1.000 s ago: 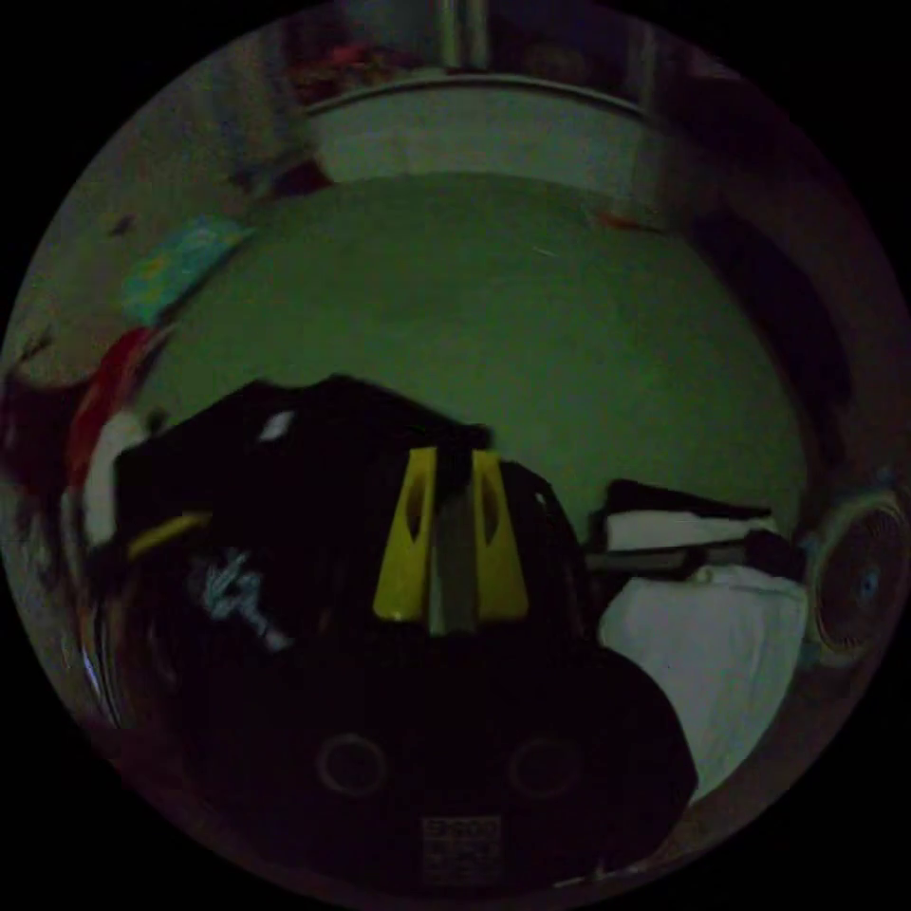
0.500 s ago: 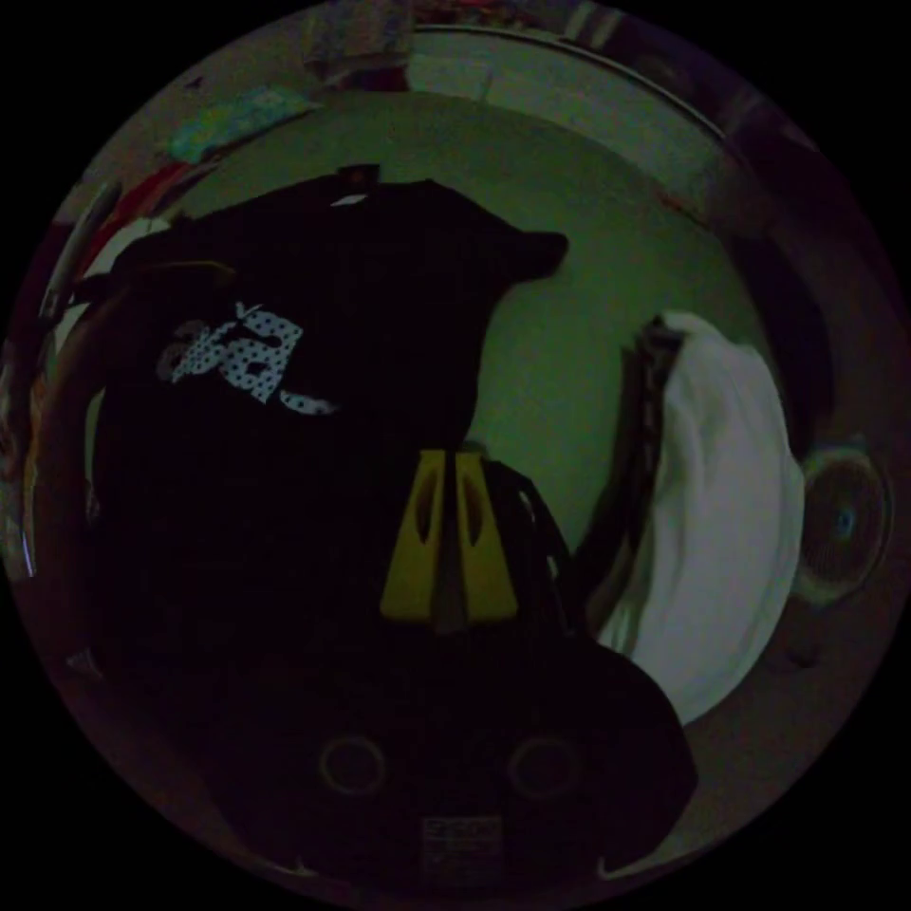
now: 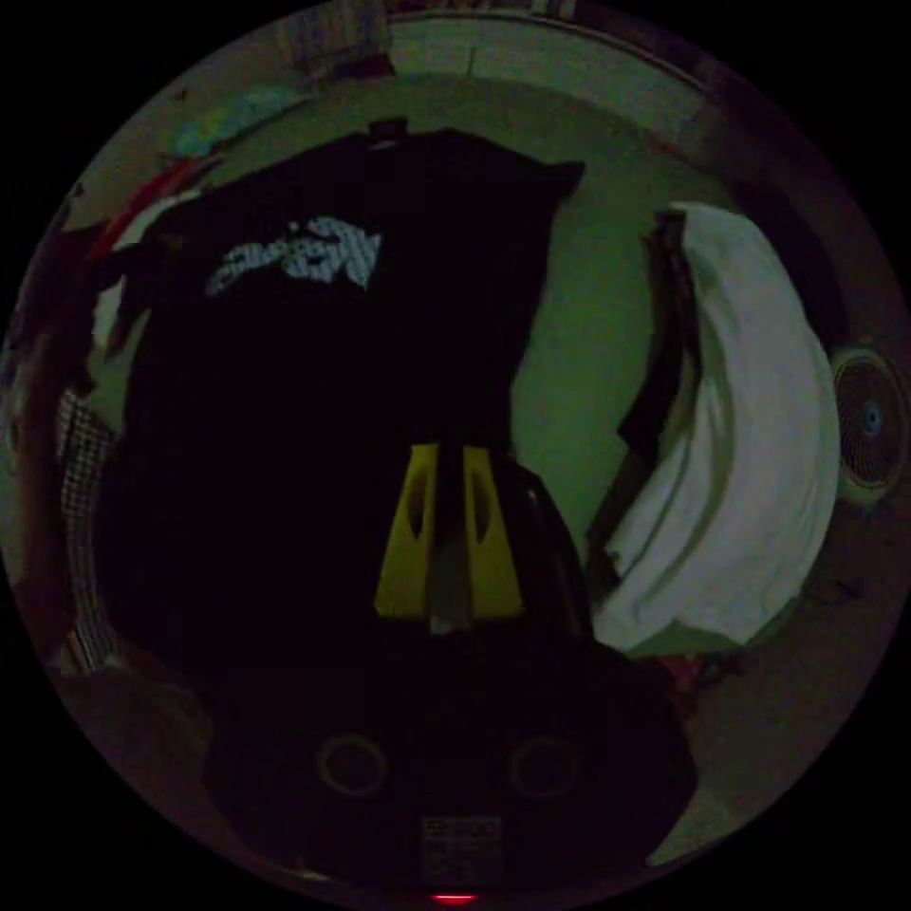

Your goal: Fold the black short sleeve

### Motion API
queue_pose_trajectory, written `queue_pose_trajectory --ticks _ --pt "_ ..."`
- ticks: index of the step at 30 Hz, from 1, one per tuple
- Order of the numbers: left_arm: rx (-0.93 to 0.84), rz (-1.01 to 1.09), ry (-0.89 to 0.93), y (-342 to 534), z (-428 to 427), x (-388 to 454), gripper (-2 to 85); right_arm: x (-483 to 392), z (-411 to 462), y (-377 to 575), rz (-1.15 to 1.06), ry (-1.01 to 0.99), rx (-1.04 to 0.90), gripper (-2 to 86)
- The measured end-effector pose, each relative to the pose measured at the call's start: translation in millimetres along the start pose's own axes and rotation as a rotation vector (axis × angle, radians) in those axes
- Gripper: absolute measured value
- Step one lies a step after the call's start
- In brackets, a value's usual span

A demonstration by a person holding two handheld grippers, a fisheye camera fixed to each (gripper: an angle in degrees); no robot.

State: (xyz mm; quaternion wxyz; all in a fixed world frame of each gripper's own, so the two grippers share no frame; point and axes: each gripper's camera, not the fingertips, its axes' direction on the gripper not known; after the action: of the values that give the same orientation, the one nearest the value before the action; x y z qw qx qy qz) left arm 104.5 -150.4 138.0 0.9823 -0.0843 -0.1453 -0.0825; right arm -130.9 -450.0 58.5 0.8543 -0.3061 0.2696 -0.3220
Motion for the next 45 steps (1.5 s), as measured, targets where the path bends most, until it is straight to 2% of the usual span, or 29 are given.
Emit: queue_pose_trajectory --ticks 2,5,7,9,12,16,19,22,26,29,33,36,42,45 --pt "-0.032 -0.020 -0.035 33 -9 -22 -0.3 -3 -2 0 0.082 0.011 -0.091 -0.2" --pt "-0.008 -0.137 -0.107 88 -31 -73 0.2 -29 -5 -2 0.026 0.119 -0.133 -0.7" --pt "0.072 -0.292 -0.033 127 -51 -124 2.0 -47 -15 -3 0.022 0.197 -0.101 -0.7" --pt "0.124 -0.359 0.049 146 -62 -155 4.6 -66 -30 -2 0.019 0.201 -0.009 -0.8" --pt "0.175 -0.380 0.078 161 -70 -184 7.9 -102 -52 -12 -0.032 0.082 0.163 -0.3" --pt "0.204 -0.354 0.101 158 -64 -196 11.6 -185 -80 -75 -0.286 -0.197 0.298 5.0" --pt "0.209 -0.381 0.103 154 -53 -203 12.2 -270 -89 -141 -0.493 -0.308 0.289 11.1" --pt "0.191 -0.409 0.050 152 -49 -211 11.4 -361 -78 -204 -0.610 -0.302 0.229 12.4" --pt "0.171 -0.448 0.036 154 -46 -227 10.2 -455 -40 -267 -0.597 -0.208 0.146 11.7" --pt "0.155 -0.464 0.047 153 -45 -238 7.8 -485 -10 -294 -0.589 -0.084 0.055 8.4" --pt "0.123 -0.474 0.001 148 -43 -248 2.3 -477 -18 -307 -0.586 -0.124 0.066 1.9" --pt "0.175 -0.465 -0.011 151 -56 -247 0.2 -447 -42 -303 -0.587 -0.241 0.130 -0.2" --pt "0.315 -0.383 0.016 156 -100 -230 -0.5 -338 -76 -283 -0.436 -0.352 0.254 -0.6" --pt "0.350 -0.282 0.107 150 -113 -213 -0.2 -269 -71 -278 -0.291 -0.367 0.255 -0.2"
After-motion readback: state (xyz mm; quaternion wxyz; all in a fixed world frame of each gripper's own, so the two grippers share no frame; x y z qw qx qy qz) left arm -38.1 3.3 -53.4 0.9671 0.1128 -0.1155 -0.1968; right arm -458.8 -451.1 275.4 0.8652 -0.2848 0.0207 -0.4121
